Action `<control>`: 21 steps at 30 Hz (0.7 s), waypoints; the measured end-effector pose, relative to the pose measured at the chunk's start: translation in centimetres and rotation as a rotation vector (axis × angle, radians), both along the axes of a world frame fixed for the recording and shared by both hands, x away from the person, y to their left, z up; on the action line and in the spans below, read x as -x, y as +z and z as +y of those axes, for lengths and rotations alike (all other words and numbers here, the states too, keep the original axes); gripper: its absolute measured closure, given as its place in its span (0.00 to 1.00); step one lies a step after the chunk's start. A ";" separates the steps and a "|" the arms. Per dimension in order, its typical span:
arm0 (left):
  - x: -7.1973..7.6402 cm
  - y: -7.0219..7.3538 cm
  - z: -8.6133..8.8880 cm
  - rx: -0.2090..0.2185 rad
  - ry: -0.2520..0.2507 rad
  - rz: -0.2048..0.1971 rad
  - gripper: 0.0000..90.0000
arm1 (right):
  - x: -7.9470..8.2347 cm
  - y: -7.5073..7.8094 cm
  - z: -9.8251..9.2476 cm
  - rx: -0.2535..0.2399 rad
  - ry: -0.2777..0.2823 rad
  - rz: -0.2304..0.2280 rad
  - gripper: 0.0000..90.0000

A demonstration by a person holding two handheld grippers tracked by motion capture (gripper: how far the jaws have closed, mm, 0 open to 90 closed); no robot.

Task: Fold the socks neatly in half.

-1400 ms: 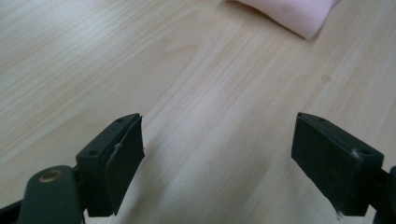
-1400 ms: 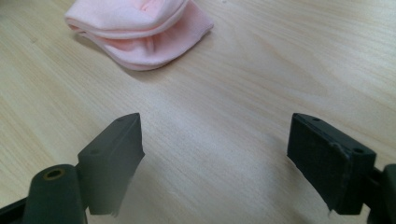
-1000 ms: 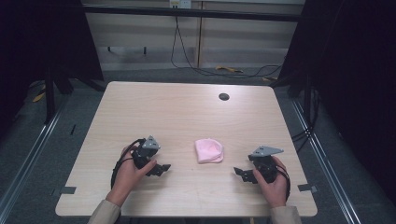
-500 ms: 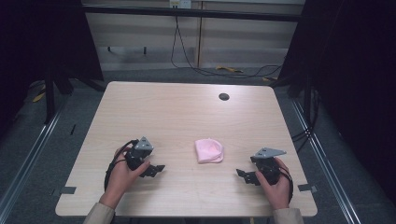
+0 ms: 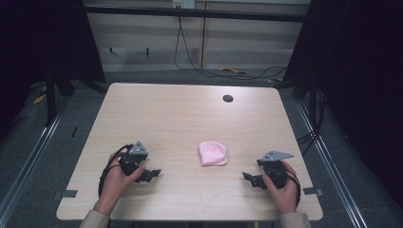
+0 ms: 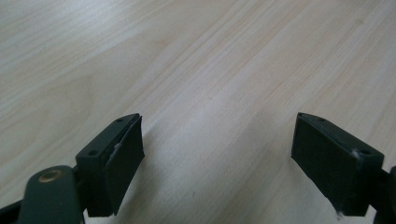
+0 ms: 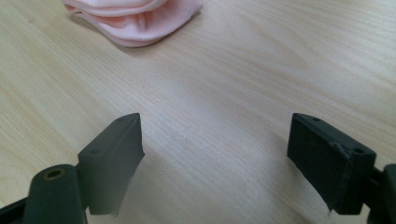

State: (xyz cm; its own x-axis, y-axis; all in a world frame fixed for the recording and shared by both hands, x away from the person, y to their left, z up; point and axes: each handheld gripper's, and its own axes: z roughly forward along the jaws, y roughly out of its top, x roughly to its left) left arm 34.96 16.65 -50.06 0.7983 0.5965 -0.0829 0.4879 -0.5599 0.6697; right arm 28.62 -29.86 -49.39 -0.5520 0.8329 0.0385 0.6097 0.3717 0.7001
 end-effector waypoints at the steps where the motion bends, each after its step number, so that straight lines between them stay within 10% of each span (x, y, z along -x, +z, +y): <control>1: 0.0 0.0 0.1 -0.006 0.000 -0.005 0.19 | 0.0 0.0 0.0 0.001 0.001 0.000 0.20; 21: 0.7 -0.3 2.8 -0.011 0.038 -0.006 0.19 | 0.6 -0.1 -1.7 0.014 -0.008 0.000 0.20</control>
